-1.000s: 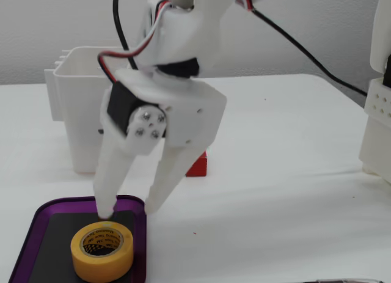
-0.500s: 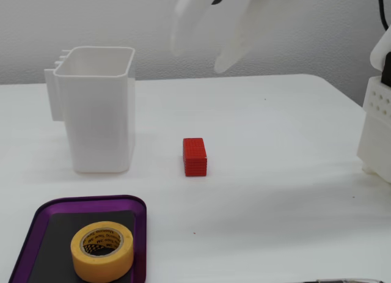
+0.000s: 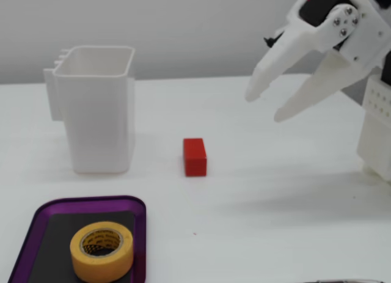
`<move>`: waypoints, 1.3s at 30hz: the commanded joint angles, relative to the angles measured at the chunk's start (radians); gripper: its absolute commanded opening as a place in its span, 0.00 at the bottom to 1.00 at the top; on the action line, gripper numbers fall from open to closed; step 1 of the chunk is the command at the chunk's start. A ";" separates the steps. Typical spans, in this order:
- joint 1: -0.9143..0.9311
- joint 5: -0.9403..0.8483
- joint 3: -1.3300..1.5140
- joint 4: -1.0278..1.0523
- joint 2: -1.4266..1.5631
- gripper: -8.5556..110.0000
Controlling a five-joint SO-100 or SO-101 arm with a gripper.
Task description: Pick up the yellow tape and place it in the box.
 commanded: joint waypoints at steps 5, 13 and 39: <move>-0.009 0.017 0.420 -0.103 0.374 0.19; -0.009 0.201 0.471 -0.103 0.344 0.18; -0.009 0.245 0.488 -0.106 0.344 0.07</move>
